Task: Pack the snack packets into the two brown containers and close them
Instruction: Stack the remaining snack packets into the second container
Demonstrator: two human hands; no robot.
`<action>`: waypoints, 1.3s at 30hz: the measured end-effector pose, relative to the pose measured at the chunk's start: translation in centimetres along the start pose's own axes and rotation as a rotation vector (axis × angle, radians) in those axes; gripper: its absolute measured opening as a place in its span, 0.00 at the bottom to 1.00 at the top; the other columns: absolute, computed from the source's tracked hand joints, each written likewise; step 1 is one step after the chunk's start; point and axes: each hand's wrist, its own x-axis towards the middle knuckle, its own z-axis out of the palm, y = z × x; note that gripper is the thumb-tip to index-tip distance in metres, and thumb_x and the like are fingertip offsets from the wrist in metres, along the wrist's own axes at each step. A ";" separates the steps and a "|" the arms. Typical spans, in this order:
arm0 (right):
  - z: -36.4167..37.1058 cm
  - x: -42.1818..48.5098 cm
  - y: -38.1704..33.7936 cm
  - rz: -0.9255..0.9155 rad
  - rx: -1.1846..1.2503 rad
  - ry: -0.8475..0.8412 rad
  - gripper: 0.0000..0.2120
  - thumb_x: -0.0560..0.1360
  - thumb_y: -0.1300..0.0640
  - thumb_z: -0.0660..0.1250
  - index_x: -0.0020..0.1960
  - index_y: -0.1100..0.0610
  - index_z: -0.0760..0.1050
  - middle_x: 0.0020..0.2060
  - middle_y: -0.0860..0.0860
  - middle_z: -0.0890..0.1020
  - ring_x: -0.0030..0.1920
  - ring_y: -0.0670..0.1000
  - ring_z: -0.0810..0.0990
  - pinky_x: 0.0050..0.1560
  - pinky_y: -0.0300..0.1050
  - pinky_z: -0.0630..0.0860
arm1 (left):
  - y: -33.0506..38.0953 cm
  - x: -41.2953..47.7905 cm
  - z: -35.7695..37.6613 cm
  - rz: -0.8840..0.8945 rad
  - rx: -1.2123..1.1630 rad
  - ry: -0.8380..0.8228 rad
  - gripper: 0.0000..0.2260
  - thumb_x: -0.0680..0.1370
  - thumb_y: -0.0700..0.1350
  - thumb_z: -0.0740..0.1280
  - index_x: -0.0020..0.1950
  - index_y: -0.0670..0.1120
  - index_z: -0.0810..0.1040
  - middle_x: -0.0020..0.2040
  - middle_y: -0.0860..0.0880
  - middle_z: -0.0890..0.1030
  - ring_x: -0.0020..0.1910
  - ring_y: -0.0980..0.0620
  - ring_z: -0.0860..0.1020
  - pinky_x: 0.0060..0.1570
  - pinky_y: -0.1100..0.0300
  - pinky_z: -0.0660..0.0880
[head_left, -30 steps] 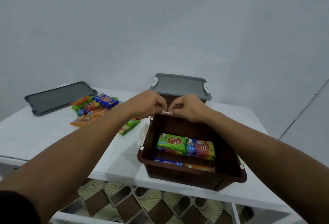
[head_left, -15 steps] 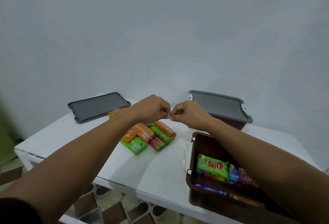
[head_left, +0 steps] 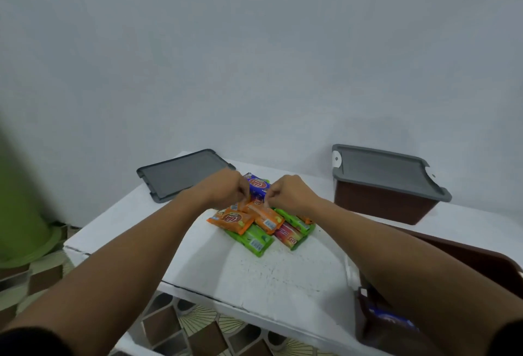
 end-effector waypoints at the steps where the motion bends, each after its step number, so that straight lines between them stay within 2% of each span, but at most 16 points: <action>1: 0.5 0.6 0.1 0.015 -0.023 -0.026 0.06 0.73 0.62 0.72 0.45 0.55 0.88 0.45 0.50 0.87 0.48 0.46 0.82 0.36 0.33 0.72 | -0.7 0.0 0.6 -0.004 0.022 -0.018 0.08 0.77 0.42 0.68 0.47 0.51 0.87 0.38 0.57 0.80 0.42 0.53 0.77 0.45 0.57 0.75; 4: 2.0 2.1 0.6 0.049 -0.086 -0.069 0.10 0.74 0.64 0.69 0.50 0.55 0.87 0.48 0.51 0.87 0.51 0.49 0.82 0.45 0.38 0.78 | -2.8 0.3 2.4 -0.018 0.053 -0.029 0.10 0.78 0.44 0.68 0.51 0.55 0.87 0.51 0.53 0.84 0.51 0.50 0.79 0.52 0.56 0.77; 6: 2.8 2.9 0.8 0.056 -0.151 -0.107 0.11 0.75 0.64 0.68 0.52 0.56 0.87 0.51 0.51 0.86 0.53 0.50 0.81 0.52 0.44 0.79 | -4.0 0.5 3.2 -0.031 0.057 -0.066 0.13 0.78 0.42 0.66 0.54 0.56 0.87 0.55 0.53 0.84 0.53 0.50 0.79 0.53 0.56 0.77; 7: 3.3 3.3 0.8 0.058 -0.182 -0.131 0.10 0.75 0.63 0.68 0.51 0.57 0.87 0.51 0.51 0.86 0.53 0.50 0.81 0.53 0.45 0.79 | -4.5 0.7 3.6 -0.037 0.059 -0.106 0.14 0.79 0.42 0.66 0.56 0.57 0.86 0.56 0.52 0.83 0.53 0.49 0.79 0.52 0.56 0.77; 10: 4.2 4.2 0.6 0.087 -0.296 -0.223 0.08 0.72 0.56 0.73 0.48 0.59 0.85 0.47 0.54 0.86 0.50 0.53 0.82 0.49 0.46 0.79 | -5.1 0.8 4.5 -0.001 0.104 -0.245 0.13 0.79 0.41 0.67 0.60 0.53 0.83 0.54 0.49 0.82 0.49 0.47 0.78 0.45 0.58 0.74; 13: 5.2 5.1 0.6 0.120 -0.341 -0.291 0.17 0.68 0.47 0.79 0.46 0.59 0.81 0.46 0.55 0.84 0.49 0.54 0.81 0.45 0.46 0.76 | -5.8 1.3 5.4 0.035 0.133 -0.351 0.13 0.78 0.42 0.71 0.61 0.52 0.80 0.57 0.49 0.80 0.52 0.47 0.77 0.46 0.57 0.71; 18: 5.8 5.4 0.5 0.103 -0.392 -0.322 0.23 0.67 0.47 0.80 0.53 0.56 0.75 0.48 0.51 0.76 0.47 0.50 0.75 0.35 0.41 0.69 | -6.3 2.1 6.2 0.049 0.098 -0.370 0.16 0.72 0.50 0.78 0.54 0.52 0.74 0.53 0.50 0.78 0.50 0.49 0.75 0.41 0.58 0.69; 22: 5.5 5.6 0.2 0.097 -0.412 -0.364 0.21 0.70 0.51 0.77 0.58 0.56 0.73 0.50 0.53 0.78 0.47 0.51 0.76 0.36 0.40 0.69 | -6.4 2.6 6.6 0.065 0.066 -0.342 0.14 0.73 0.45 0.77 0.52 0.51 0.75 0.52 0.51 0.78 0.50 0.48 0.76 0.40 0.60 0.71; 26: 4.2 5.4 0.4 0.072 -0.322 -0.308 0.13 0.77 0.50 0.69 0.54 0.57 0.73 0.49 0.54 0.79 0.46 0.51 0.77 0.36 0.39 0.69 | -6.0 2.7 6.1 0.085 0.062 -0.342 0.13 0.72 0.45 0.76 0.50 0.51 0.75 0.52 0.52 0.77 0.50 0.49 0.76 0.41 0.59 0.74; 29: 3.3 5.3 0.9 0.092 -0.345 -0.273 0.10 0.78 0.56 0.65 0.57 0.58 0.75 0.55 0.57 0.81 0.51 0.54 0.80 0.43 0.45 0.75 | -5.3 2.7 5.5 0.105 0.063 -0.320 0.13 0.72 0.47 0.76 0.50 0.52 0.74 0.49 0.54 0.75 0.49 0.51 0.75 0.41 0.59 0.73; 32: 2.0 4.8 1.2 0.130 -0.295 -0.280 0.12 0.77 0.61 0.62 0.59 0.58 0.76 0.56 0.57 0.81 0.53 0.55 0.80 0.48 0.47 0.76 | -4.7 3.0 4.1 0.098 0.054 -0.257 0.14 0.70 0.49 0.77 0.48 0.54 0.73 0.49 0.54 0.74 0.49 0.50 0.75 0.39 0.58 0.70; 34: 0.7 4.2 1.4 0.139 -0.210 -0.241 0.13 0.79 0.59 0.59 0.61 0.58 0.77 0.57 0.56 0.81 0.55 0.55 0.79 0.52 0.48 0.75 | -3.8 3.1 2.8 0.090 0.071 -0.207 0.15 0.67 0.51 0.76 0.46 0.56 0.71 0.49 0.54 0.74 0.48 0.48 0.75 0.41 0.54 0.74; 36: -0.8 3.5 1.8 0.140 -0.153 -0.196 0.15 0.82 0.52 0.58 0.60 0.58 0.78 0.57 0.55 0.81 0.55 0.55 0.78 0.53 0.47 0.74 | -2.6 3.2 1.5 0.083 0.039 -0.166 0.15 0.67 0.50 0.76 0.44 0.56 0.71 0.49 0.54 0.73 0.47 0.47 0.76 0.43 0.50 0.78; 39: -3.4 1.7 3.0 0.106 -0.148 -0.145 0.19 0.74 0.40 0.68 0.57 0.53 0.77 0.51 0.50 0.82 0.50 0.52 0.79 0.49 0.47 0.76 | -0.2 3.8 -0.1 0.132 0.029 -0.080 0.14 0.69 0.49 0.76 0.46 0.55 0.72 0.48 0.54 0.71 0.46 0.49 0.74 0.40 0.54 0.73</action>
